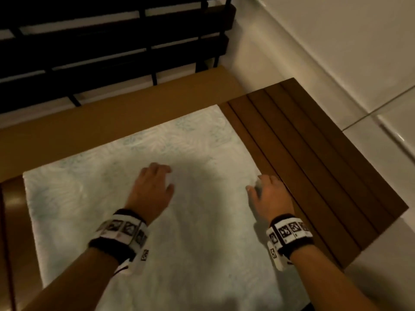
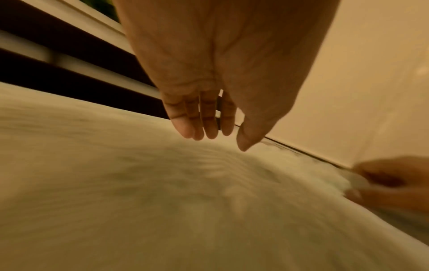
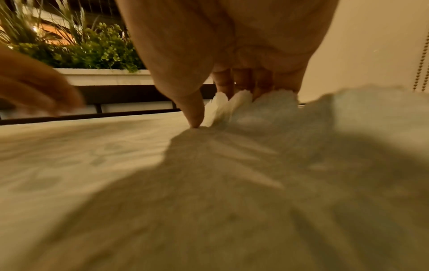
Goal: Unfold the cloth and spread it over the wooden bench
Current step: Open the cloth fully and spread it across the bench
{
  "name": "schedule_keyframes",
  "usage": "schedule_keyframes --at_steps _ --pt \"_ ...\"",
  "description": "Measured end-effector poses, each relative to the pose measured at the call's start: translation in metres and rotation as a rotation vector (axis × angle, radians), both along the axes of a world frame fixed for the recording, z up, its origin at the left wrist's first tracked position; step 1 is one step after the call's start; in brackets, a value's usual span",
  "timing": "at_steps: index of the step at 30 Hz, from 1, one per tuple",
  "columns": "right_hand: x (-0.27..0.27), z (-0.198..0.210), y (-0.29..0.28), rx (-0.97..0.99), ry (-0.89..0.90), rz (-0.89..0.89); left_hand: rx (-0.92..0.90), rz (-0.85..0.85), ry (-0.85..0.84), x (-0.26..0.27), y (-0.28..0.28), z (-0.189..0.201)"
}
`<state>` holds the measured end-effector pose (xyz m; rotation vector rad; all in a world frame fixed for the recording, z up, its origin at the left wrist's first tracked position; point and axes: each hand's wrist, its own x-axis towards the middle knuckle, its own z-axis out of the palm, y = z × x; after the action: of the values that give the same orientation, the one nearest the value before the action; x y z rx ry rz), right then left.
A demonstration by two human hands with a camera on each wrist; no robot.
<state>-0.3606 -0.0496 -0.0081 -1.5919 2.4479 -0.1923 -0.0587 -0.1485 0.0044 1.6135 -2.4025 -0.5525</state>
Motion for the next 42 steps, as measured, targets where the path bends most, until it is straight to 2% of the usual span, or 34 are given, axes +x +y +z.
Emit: schedule_keyframes --at_steps 3,5,8,10,13,15,17,21,25,27,29,32,34,39,42 --pt "-0.001 -0.004 0.01 0.02 -0.08 -0.028 0.014 -0.287 -0.044 -0.083 0.003 -0.003" --pt "-0.007 -0.007 0.012 0.043 -0.171 -0.028 -0.022 -0.455 -0.132 -0.131 0.008 0.0" --pt "-0.016 -0.007 0.016 -0.045 -0.233 0.071 -0.122 -0.751 -0.291 -0.18 0.007 0.004" --pt "-0.022 -0.002 0.018 -0.084 -0.246 0.127 -0.139 -0.905 -0.337 -0.201 -0.001 0.011" --pt "-0.031 0.006 0.02 -0.115 -0.299 0.172 -0.09 -0.966 -0.305 -0.215 -0.019 0.025" --pt "-0.035 0.01 0.023 -0.111 -0.362 0.196 0.011 -0.938 -0.362 -0.216 -0.027 0.031" --pt "-0.037 0.015 0.029 -0.113 -0.446 0.211 0.029 -0.952 -0.415 -0.212 -0.034 0.033" --pt "-0.041 0.026 0.04 -0.219 -0.619 0.189 0.03 -1.018 -0.667 -0.2 -0.058 0.034" --pt "-0.038 0.042 0.054 -0.319 -0.793 0.234 0.017 -0.94 -0.918 -0.182 -0.093 0.044" --pt "-0.039 0.048 0.06 -0.172 -0.892 0.192 0.032 -0.763 -1.043 -0.172 -0.109 0.051" --pt "-0.043 0.047 0.072 0.068 -0.865 0.185 0.04 -0.546 -1.117 -0.161 -0.121 0.058" --pt "-0.05 0.035 0.099 0.389 -0.62 0.309 0.018 -0.291 -1.121 -0.14 -0.13 0.067" --pt "-0.054 0.024 0.122 0.466 -0.517 0.276 0.014 -0.174 -1.113 -0.121 -0.132 0.07" --pt "-0.043 0.007 0.166 0.297 -0.351 0.126 0.016 -0.02 -1.083 -0.058 -0.123 0.058" --pt "-0.011 0.011 0.185 0.25 -0.403 0.028 0.026 0.05 -0.945 -0.023 -0.109 0.05"
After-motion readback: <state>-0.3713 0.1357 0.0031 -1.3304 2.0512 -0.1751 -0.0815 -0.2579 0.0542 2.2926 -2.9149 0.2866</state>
